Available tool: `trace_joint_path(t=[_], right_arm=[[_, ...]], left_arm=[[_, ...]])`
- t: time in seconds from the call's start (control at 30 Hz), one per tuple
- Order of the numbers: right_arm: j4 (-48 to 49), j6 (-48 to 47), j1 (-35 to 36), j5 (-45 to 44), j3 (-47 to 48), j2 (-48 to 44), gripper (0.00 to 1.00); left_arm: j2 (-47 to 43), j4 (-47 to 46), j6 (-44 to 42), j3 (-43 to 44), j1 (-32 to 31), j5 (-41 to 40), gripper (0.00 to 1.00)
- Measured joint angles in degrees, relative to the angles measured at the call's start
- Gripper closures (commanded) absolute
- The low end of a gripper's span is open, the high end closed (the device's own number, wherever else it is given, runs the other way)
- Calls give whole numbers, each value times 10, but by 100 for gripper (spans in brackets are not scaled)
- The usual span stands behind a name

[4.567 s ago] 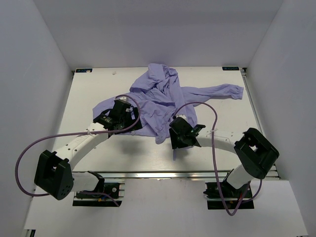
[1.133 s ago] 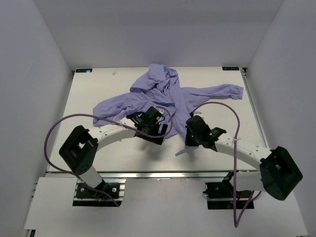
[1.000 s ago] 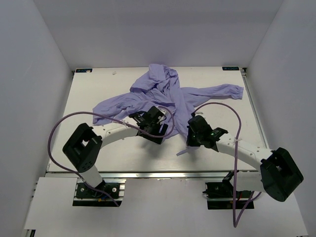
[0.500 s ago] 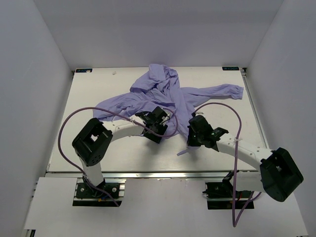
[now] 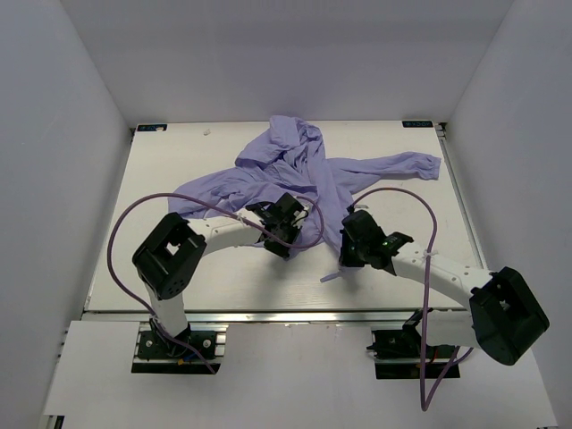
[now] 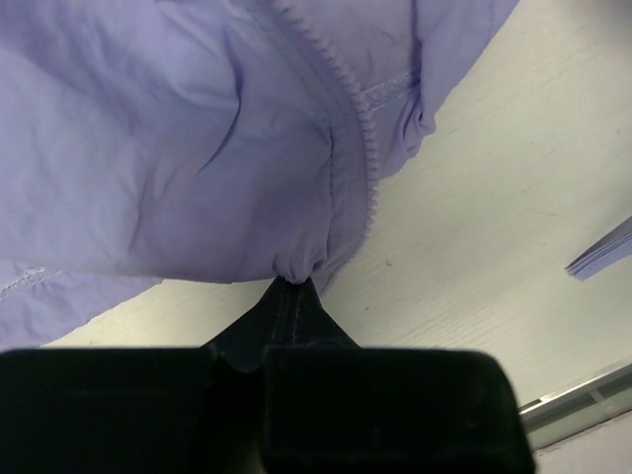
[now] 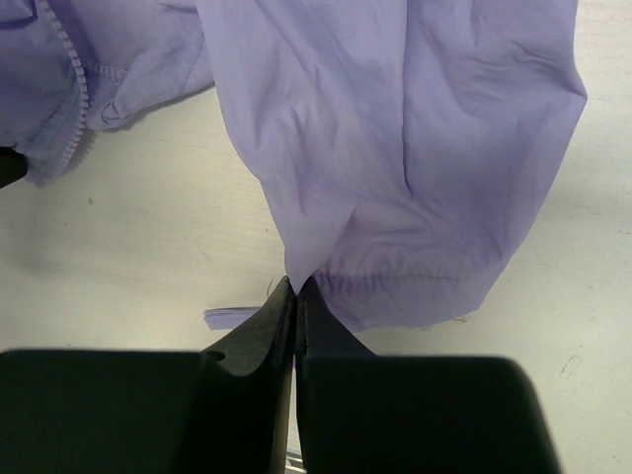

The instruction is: Zip up the jacket

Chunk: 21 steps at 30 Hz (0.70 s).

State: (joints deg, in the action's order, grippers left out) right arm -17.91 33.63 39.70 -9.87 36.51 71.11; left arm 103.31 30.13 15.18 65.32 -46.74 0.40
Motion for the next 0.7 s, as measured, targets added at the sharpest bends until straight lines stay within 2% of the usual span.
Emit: trace_joint_path(t=[0.2,0.33,0.57,0.7], right_arm=[[11,-2,-3,14,-12,-14,100],[37,-13,-6,38,-32,-49,100],[138,-17,-13,83,-76,-140,100],[207,-9,-18,110,-97,-163,100]], left_arm=[[-4,-29,3,-9,0,22,100],[-39,-66,20,-39,0,46,100],[-176,-176,90,-98,-1,80,100],[-225,-236,138,-129,-1,83,100]])
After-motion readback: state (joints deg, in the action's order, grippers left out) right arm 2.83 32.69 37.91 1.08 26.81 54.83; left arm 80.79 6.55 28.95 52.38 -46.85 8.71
